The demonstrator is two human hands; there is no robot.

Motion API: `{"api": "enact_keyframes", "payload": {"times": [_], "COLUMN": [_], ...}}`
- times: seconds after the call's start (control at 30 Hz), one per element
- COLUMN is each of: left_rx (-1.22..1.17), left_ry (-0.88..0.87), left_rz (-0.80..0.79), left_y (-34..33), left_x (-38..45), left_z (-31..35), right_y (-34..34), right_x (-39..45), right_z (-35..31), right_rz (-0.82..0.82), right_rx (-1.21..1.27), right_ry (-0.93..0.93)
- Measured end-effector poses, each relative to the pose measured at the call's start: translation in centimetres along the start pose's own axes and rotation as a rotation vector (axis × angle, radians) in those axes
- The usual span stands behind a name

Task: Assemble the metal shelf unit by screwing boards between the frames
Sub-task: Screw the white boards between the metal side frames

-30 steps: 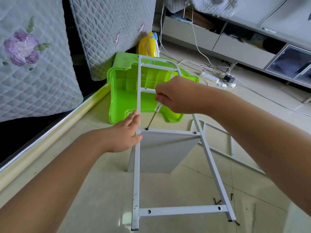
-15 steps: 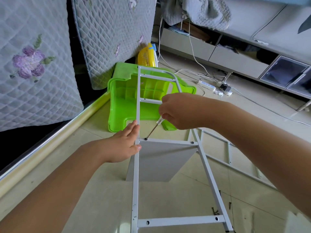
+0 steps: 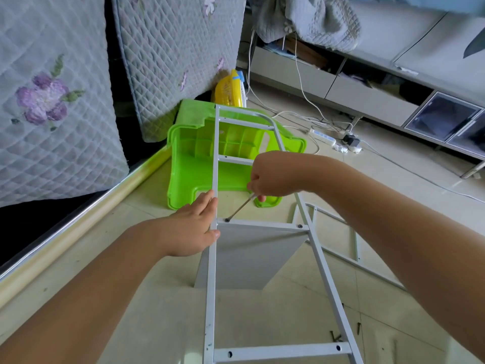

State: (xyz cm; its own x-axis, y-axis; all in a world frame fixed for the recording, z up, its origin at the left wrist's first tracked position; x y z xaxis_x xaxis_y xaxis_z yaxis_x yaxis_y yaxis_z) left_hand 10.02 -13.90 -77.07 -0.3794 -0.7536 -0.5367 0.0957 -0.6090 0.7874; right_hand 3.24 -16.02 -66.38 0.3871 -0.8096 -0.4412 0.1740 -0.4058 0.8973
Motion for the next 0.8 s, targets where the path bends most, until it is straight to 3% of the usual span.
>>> {"api": "enact_keyframes", "payload": {"times": [0.17, 0.43, 0.57, 0.8], "left_rx": [0.031, 0.083, 0.096, 0.084], "left_ry": [0.026, 0.052, 0.05, 0.054], "left_rz": [-0.003, 0.014, 0.02, 0.042], "left_y": [0.3, 0.4, 0.3, 0.6], "left_x": [0.4, 0.5, 0.6, 0.4], "left_z": [-0.1, -0.1, -0.1, 0.2], "right_y": [0.3, 2.0, 1.8, 1.2], "right_x": [-0.6, -0.1, 0.5, 0.4], "right_z": [-1.8, -3.0, -2.0, 0.2], "right_rz": [-0.012, 0.121, 0.132, 0.08], "right_rx": [-0.221, -0.302, -0.253, 0.046], "right_ry": [0.062, 0.212, 0.136, -0.08]}}
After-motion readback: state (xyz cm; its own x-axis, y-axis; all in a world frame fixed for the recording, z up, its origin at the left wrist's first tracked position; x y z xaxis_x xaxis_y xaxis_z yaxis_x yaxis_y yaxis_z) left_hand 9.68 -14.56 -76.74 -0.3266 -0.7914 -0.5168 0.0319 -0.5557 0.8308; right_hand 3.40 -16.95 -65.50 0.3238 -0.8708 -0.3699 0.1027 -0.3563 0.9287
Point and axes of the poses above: each hand's wrist, its own x-axis towards the middle knuckle, its own y-axis out of the back of the hand, z = x × y, the point moved 10 cm from there along x, towards the middle knuckle, and after that the axes turned 13 degrees about y, right-handed, at the moved point
